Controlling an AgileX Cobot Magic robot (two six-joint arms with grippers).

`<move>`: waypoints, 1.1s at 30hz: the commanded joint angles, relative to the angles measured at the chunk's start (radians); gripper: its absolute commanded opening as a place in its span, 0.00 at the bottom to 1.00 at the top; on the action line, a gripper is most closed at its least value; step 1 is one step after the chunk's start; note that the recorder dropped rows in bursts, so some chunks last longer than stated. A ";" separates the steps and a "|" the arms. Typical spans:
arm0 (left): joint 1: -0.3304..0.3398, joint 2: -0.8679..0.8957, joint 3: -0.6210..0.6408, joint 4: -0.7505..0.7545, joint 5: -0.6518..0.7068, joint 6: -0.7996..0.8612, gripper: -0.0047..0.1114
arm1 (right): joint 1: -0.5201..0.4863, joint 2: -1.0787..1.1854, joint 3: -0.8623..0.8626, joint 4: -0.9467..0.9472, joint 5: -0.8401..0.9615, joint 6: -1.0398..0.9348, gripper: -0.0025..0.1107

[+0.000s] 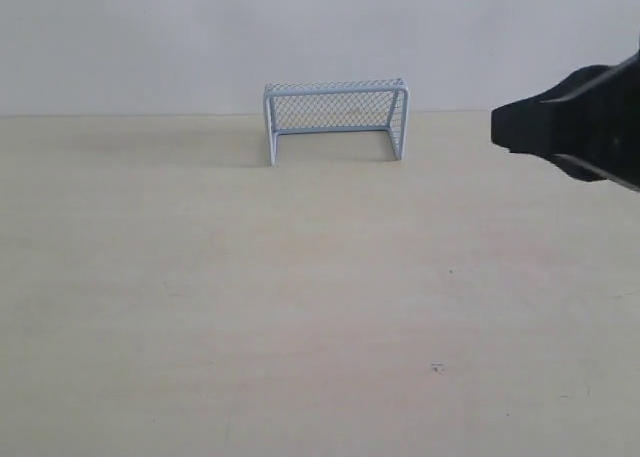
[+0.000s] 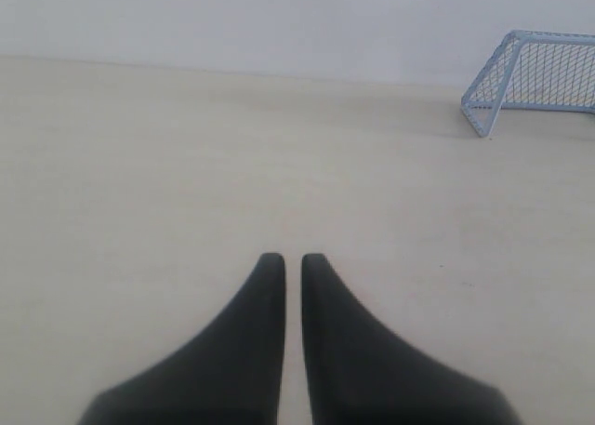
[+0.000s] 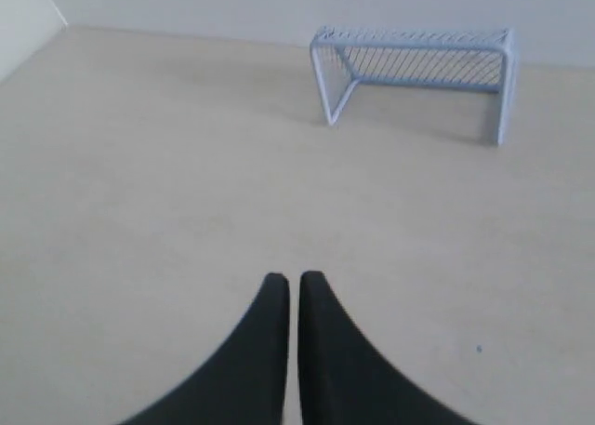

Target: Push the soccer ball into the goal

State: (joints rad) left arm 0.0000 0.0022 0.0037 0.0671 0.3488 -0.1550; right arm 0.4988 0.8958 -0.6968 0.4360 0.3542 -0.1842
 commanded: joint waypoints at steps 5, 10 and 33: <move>0.002 -0.002 -0.004 -0.005 -0.009 -0.010 0.09 | 0.000 -0.195 0.209 -0.042 -0.240 -0.099 0.02; 0.002 -0.002 -0.004 -0.005 -0.009 -0.010 0.09 | -0.082 -0.315 0.338 -0.042 -0.343 -0.112 0.02; 0.002 -0.002 -0.004 -0.005 -0.009 -0.010 0.09 | -0.271 -0.757 0.631 -0.027 -0.325 -0.068 0.02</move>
State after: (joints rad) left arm 0.0000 0.0022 0.0037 0.0671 0.3488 -0.1550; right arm 0.2310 0.1623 -0.0822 0.4043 0.0382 -0.2572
